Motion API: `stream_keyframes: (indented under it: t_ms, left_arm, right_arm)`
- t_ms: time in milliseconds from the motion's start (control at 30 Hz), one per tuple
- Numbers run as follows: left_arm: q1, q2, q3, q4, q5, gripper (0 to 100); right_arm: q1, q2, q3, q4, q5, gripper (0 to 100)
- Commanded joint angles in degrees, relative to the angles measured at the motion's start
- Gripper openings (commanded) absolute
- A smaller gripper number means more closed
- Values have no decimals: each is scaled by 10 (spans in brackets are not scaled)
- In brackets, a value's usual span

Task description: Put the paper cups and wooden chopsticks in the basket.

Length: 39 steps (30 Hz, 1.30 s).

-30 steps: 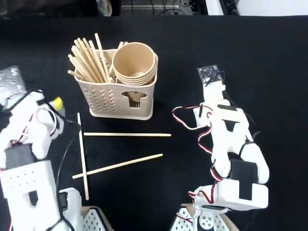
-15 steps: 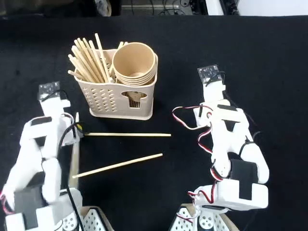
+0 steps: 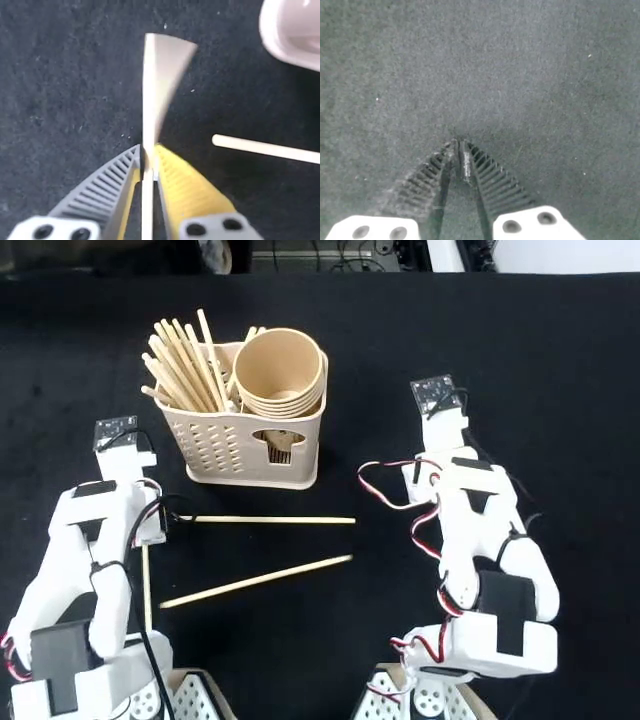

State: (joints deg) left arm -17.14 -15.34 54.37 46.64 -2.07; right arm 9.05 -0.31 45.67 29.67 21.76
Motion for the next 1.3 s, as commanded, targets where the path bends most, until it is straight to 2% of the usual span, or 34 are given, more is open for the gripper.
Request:
stream_keyframes:
  t_ms: [0, 167, 267, 400, 500, 633, 733, 800, 933, 1067, 1267]
  left_arm:
    - [-32, -6, -23, 11, -23, 30]
    - [-101, -81, -80, 88, -33, 29]
    - [-131, -186, -103, 126, -30, 29]
    - [-131, -371, -146, 146, -23, 29]
    - [-111, -498, -199, 99, 35, 29]
    - [-46, -579, -225, -76, 111, 29]
    - [25, -575, -225, -210, 136, 29]
    - [70, -542, -225, -270, 139, 29]
    - [128, -455, -240, -295, 146, 28]
    - [129, -382, -240, -316, 207, 28]
    - [129, -318, -188, -318, 207, 29]
  right_arm:
    - [-9, -26, -4, 1, 4, 12]
    - [-9, -26, -4, 1, 4, 12]
    - [-9, -26, -4, 1, 4, 12]
    - [-9, -26, -4, 1, 4, 12]
    - [-9, -26, -3, 1, 4, 12]
    - [-9, -26, -3, 1, 4, 12]
    - [-9, -26, -3, 1, 4, 12]
    - [-9, -26, -3, 1, 4, 12]
    - [-9, -26, -3, 1, 4, 12]
    - [-9, -26, -3, 1, 4, 12]
    - [-9, -26, -4, 1, 4, 12]
